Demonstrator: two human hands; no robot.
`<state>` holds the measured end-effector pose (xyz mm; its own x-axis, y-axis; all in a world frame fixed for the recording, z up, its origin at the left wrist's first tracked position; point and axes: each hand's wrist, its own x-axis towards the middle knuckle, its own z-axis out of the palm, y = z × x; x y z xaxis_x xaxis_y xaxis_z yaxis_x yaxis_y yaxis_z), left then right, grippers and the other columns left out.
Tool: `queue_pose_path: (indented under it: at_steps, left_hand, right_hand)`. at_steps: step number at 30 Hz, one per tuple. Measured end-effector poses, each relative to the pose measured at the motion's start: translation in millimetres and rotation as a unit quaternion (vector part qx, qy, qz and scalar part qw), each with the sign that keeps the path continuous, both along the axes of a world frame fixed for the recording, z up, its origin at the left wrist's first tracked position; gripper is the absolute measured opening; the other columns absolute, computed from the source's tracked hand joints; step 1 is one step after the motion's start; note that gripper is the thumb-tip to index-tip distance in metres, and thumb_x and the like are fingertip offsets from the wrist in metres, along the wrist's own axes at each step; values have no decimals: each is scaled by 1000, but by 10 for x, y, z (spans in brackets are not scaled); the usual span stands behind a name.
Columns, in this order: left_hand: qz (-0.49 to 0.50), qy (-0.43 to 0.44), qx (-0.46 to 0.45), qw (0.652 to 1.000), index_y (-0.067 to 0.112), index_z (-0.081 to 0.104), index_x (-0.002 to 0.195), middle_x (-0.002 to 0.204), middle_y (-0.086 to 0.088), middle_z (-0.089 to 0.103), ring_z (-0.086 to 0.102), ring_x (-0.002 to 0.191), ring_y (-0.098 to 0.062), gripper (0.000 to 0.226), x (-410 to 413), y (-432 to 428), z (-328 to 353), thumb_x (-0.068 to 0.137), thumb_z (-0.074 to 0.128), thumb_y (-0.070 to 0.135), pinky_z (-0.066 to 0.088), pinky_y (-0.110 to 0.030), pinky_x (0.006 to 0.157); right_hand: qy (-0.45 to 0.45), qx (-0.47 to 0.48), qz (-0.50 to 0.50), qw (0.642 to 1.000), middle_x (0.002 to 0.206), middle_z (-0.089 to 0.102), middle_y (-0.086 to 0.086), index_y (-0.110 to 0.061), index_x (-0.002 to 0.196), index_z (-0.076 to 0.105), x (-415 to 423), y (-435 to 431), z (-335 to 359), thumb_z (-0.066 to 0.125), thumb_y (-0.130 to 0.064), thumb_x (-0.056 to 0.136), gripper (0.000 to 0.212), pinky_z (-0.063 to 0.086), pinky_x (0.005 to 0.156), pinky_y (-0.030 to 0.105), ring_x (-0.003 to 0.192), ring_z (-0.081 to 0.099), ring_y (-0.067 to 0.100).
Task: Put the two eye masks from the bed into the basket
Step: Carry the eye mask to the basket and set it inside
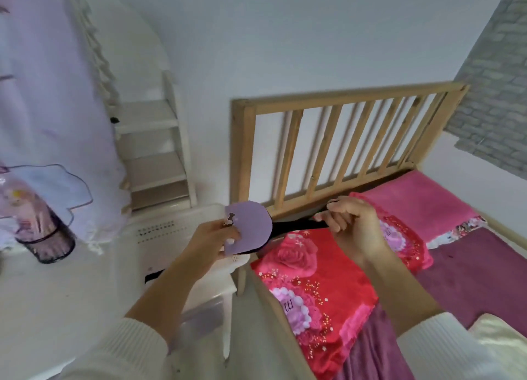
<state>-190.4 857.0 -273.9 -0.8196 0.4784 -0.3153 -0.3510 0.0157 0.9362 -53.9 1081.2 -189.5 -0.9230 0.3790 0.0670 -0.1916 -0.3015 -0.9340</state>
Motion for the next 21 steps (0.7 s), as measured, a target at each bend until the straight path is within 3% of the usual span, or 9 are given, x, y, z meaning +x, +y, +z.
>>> queue_pose_path:
  at_steps: [2, 4, 5, 7, 8, 11, 13, 17, 21]
  left_hand:
    - [30, 28, -15, 999, 15, 75, 70, 69, 11, 73, 68, 72, -13, 18, -104, -212, 13, 71, 64, 1, 60, -30, 65]
    - [63, 71, -49, 994, 23, 76, 66, 64, 12, 73, 67, 71, -13, 33, -196, -407, 4, 77, 59, -4, 57, -31, 68]
    - [71, 100, -69, 990, 26, 76, 63, 60, 12, 71, 64, 68, -13, 38, -234, -505, -9, 78, 58, -5, 55, -31, 70]
    - [86, 147, -95, 981, 27, 73, 60, 56, 12, 66, 57, 64, -13, 39, -308, -708, -24, 78, 58, -5, 48, -31, 69]
    - [99, 162, -104, 976, 27, 72, 61, 56, 12, 65, 55, 60, -10, 37, -347, -805, -18, 78, 59, -4, 46, -27, 66]
    - [141, 207, -120, 961, 27, 69, 62, 55, 11, 62, 51, 55, -7, 31, -456, -1033, 38, 77, 61, 1, 41, -24, 58]
    - [150, 226, -120, 955, 27, 71, 66, 63, 0, 64, 51, 58, -13, 29, -510, -1118, 83, 78, 61, 2, 41, -26, 59]
    - [195, 217, -110, 950, 18, 71, 74, 75, -10, 66, 54, 67, -20, 25, -625, -1258, 97, 81, 58, -2, 42, -29, 62]
    - [192, 172, -107, 960, 17, 69, 67, 66, -2, 63, 53, 63, -17, 26, -666, -1316, -2, 80, 59, -2, 43, -27, 59]
  right_hand:
    - [41, -161, 44, 985, 45, 48, -3, -15, 50, 56, -206, -253, 0, 61, -12, 73, 24, 44, 75, 30, 45, 47, 15]
    - [42, -230, 38, 971, 87, 73, 1, -8, 96, 70, -432, -463, -38, 53, -19, 87, 22, 47, 89, 30, 85, 70, 17]
    - [17, -192, 11, 981, 102, 73, 1, -7, 113, 65, -536, -571, -56, 48, -18, 91, 29, 48, 91, 30, 97, 69, 17]
    - [-77, 102, -90, 988, 77, 68, -10, -11, 109, 65, -711, -772, -118, 42, -9, 93, 27, 48, 73, 24, 74, 64, 15]
    - [-127, 334, -124, 926, 60, 57, -12, -13, 96, 65, -780, -838, -167, 41, -4, 91, 26, 43, 66, 26, 60, 56, 16]
    - [-248, 776, -76, 575, 60, 51, -6, -25, 90, 61, -914, -1034, -258, 45, 2, 81, 32, 38, 82, 41, 71, 60, 27]
    - [-270, 816, -6, 511, 65, 59, -3, -17, 83, 69, -967, -1120, -291, 54, -11, 85, 17, 46, 78, 35, 72, 64, 24]
    - [-269, 470, 329, 774, 58, 74, -4, -18, 73, 79, -952, -1206, -246, 75, -28, 78, 12, 53, 62, 16, 56, 70, 8]
    - [-130, 139, 366, 911, 63, 75, 3, -7, 81, 79, -972, -1295, -173, 80, -29, 71, 25, 55, 59, 17, 58, 69, 7]
